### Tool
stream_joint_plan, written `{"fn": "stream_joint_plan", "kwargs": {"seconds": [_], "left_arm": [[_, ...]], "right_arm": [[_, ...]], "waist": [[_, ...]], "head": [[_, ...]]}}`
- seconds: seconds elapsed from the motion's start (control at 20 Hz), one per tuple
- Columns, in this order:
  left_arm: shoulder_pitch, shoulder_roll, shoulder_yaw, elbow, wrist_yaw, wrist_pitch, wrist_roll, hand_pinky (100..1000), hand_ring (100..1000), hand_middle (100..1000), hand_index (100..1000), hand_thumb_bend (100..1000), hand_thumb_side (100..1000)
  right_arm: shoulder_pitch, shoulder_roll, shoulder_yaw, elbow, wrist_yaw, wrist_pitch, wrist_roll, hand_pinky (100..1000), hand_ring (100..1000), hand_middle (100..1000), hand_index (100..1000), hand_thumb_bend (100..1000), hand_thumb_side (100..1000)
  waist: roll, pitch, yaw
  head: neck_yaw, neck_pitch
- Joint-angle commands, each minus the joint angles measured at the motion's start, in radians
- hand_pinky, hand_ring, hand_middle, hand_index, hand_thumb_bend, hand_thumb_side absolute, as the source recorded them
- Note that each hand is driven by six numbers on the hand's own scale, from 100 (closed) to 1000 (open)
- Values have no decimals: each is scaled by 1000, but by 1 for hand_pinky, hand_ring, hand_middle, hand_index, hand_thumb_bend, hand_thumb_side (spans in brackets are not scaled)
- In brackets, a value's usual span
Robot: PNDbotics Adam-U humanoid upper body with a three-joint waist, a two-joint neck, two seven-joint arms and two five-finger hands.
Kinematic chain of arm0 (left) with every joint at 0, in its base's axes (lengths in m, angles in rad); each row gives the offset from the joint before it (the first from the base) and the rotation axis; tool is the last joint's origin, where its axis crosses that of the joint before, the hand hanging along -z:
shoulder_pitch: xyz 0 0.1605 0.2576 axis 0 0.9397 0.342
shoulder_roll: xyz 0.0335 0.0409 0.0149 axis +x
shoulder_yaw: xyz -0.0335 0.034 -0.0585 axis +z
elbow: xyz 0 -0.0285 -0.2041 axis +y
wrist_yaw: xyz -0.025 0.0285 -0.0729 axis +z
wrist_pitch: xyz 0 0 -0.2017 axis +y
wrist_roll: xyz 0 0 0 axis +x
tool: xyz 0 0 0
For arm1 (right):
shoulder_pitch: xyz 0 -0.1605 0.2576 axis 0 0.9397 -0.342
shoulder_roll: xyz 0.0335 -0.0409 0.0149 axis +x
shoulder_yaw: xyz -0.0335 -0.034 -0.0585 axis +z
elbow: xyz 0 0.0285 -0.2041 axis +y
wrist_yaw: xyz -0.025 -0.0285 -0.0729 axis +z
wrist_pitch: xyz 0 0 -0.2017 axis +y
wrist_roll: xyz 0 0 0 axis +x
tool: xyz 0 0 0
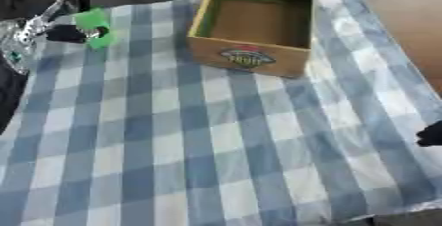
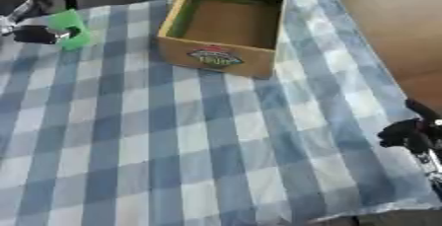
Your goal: Pick up objects on the table and place them in the box.
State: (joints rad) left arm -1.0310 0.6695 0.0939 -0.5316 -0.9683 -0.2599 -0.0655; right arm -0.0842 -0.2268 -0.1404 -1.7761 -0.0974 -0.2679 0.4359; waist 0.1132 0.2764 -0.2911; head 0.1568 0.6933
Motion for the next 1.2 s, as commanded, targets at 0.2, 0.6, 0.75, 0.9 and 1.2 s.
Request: {"fn": "stream_joint_plan", "kwargs": {"seconds": [0.2,0.6,0.75,0.9,1.2], "left_arm": [[-5,54,11,-6,13,13,12,808,772,779,945,437,548],[7,53,13,6,18,57,54,815,781,796,962,351,507],[13,49,9,15,28,60,51,812,778,791,957,332,547],[20,45,5,29,19,68,31,805,763,776,940,326,553],[26,35,5,25,4,71,22,750,638,616,816,239,273]], "right_arm": [[-8,-18,-1,-26,7,-3,4,648,677,622,965,100,609],[-10,-14,-1,-26,8,-5,8,648,678,622,965,100,611],[-12,-12,0,-27,8,-5,10,648,678,622,965,100,611],[-13,-10,0,-27,9,-5,11,649,678,622,965,100,611],[-14,-8,-1,-27,9,-4,12,649,679,622,965,100,612]], "waist": [[-5,-12,-1],[-5,-1,-9],[-5,4,-13],[-5,9,-18],[-3,10,-19]], "head": [[2,-9],[2,-12],[4,-14],[3,-13],[3,-11]]}}
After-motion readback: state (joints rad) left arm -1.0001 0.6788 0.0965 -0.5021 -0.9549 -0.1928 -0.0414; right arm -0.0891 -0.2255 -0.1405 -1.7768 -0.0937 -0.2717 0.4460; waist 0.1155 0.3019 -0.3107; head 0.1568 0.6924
